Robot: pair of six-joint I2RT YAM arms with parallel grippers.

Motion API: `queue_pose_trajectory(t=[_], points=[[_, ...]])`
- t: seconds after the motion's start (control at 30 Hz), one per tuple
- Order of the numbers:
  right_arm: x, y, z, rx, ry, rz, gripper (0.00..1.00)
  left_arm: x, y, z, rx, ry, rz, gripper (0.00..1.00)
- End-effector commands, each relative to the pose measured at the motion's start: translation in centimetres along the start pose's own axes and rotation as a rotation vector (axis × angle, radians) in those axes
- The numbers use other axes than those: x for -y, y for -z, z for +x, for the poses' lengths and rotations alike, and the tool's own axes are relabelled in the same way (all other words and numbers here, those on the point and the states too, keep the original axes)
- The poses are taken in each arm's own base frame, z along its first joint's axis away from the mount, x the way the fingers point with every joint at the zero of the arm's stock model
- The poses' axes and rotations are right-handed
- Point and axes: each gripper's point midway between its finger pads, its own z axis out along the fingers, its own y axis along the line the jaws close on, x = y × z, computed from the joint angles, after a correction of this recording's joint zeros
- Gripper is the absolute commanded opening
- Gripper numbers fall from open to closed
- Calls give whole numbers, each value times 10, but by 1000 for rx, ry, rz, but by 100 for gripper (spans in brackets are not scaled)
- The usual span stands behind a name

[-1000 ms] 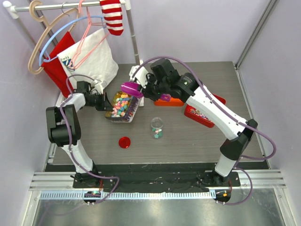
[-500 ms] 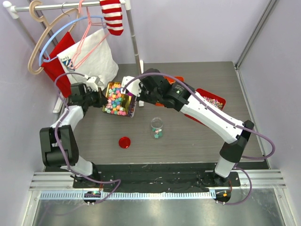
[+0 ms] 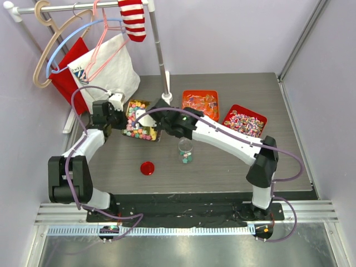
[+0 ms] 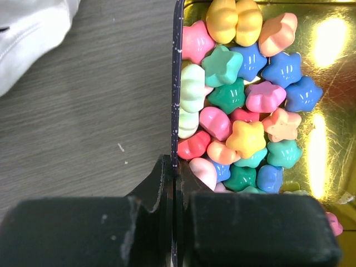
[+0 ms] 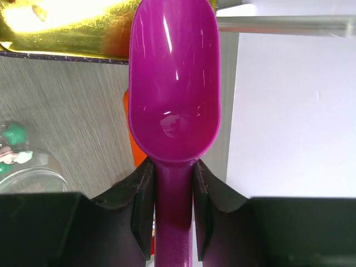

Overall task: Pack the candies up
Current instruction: Adjust the storage box at the center of the board.

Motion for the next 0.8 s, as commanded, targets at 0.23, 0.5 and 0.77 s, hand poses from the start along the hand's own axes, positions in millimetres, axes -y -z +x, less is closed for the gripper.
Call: queue_pose_trajectory(t=[0.23, 0.5, 0.77], points=[[2, -30, -12, -108, 160, 111, 1, 6, 2, -2, -18, -115, -66, 0], [-15, -57, -2, -209, 294, 90, 1, 10, 8, 2, -36, -130, -74, 0], [-34, -77, -11, -204, 327, 5, 1, 21, 8, 4, -38, -134, -24, 0]])
